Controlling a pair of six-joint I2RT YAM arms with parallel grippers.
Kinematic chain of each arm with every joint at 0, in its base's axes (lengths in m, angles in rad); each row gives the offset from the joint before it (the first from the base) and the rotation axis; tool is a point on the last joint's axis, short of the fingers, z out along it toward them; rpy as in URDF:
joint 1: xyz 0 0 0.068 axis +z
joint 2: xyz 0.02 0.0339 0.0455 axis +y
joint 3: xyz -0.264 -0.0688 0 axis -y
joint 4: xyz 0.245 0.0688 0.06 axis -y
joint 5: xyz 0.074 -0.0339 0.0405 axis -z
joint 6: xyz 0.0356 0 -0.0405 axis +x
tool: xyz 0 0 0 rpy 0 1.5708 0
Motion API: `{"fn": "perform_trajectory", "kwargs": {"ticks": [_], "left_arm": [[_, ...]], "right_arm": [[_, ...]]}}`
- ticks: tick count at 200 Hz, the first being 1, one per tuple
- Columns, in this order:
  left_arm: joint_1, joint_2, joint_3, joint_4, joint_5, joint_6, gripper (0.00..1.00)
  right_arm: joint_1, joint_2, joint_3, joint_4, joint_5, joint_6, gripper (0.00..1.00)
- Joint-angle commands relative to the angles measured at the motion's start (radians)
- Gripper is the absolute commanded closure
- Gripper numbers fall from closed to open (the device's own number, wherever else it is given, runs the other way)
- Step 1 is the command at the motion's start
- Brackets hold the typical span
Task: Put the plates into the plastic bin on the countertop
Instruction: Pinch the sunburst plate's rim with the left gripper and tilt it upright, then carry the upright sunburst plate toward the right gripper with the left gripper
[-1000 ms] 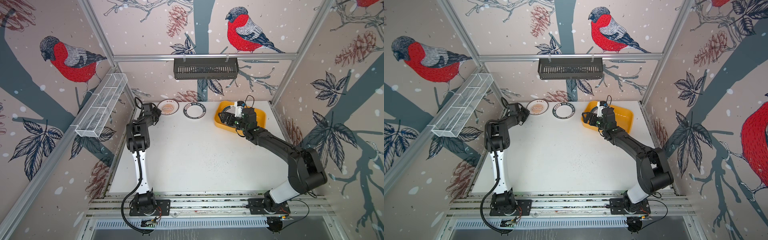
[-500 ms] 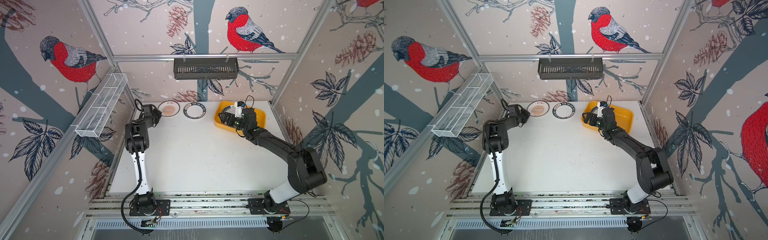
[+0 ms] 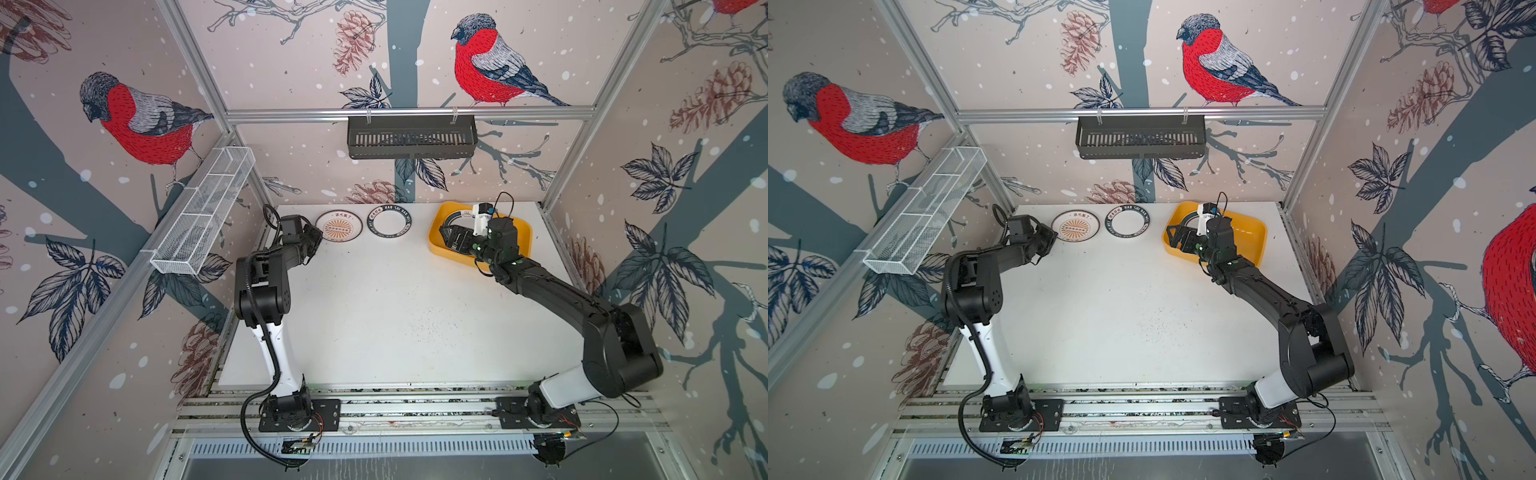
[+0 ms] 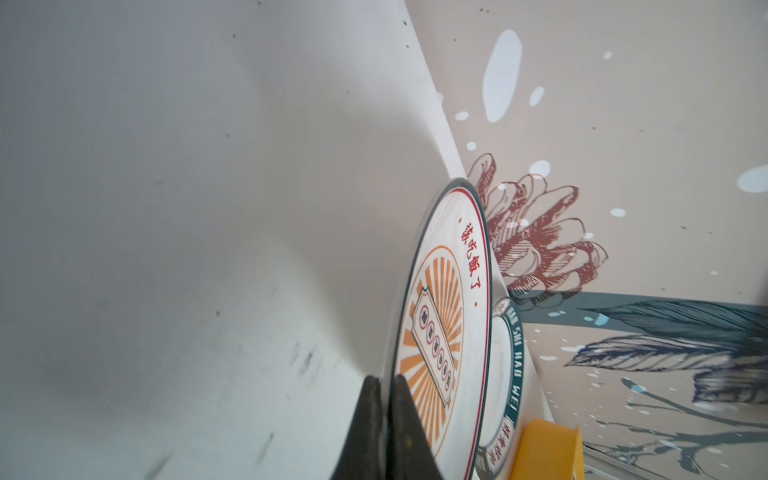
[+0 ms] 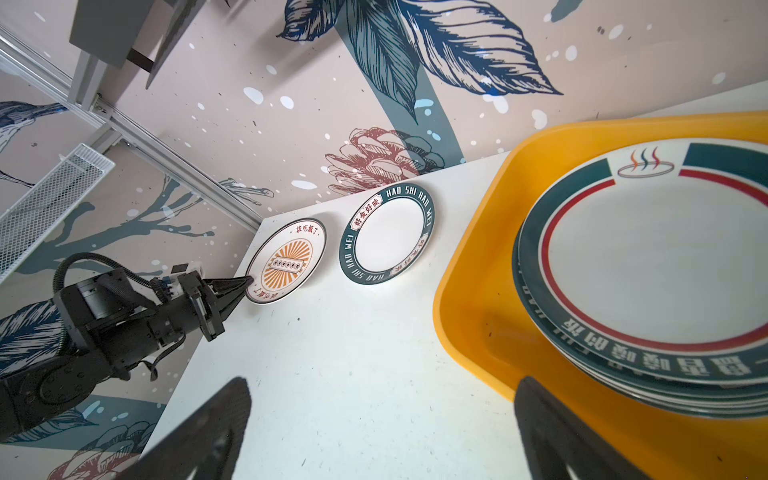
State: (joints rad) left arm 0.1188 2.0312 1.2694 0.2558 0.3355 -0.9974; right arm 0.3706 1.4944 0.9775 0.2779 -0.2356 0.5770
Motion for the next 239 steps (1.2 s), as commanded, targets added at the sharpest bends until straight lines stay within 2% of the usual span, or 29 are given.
{"fn": "perform_trajectory", "kwargs": {"ticks": [1, 63, 131, 177, 239], "left_arm": [[-0.012, -0.082, -0.056, 0.108, 0.026, -0.021, 1.0], [-0.054, -0.378, -0.266, 0.125, 0.028, 0.002, 1.0], [-0.12, -0.676, -0.429, 0.054, 0.02, 0.054, 1.0], [-0.126, -0.836, -0.437, -0.066, 0.029, 0.132, 1.0], [-0.146, -0.973, -0.468, -0.145, 0.058, 0.164, 1.0]], "right_arm": [[0.002, -0.029, -0.012, 0.017, 0.021, -0.017, 0.0], [-0.002, -0.09, -0.046, 0.014, 0.016, -0.03, 0.0], [-0.015, -0.129, -0.067, -0.003, -0.008, -0.031, 0.0], [-0.037, -0.158, -0.07, -0.006, -0.035, -0.028, 0.0], [-0.062, -0.165, -0.061, 0.033, -0.196, -0.003, 0.0]]}}
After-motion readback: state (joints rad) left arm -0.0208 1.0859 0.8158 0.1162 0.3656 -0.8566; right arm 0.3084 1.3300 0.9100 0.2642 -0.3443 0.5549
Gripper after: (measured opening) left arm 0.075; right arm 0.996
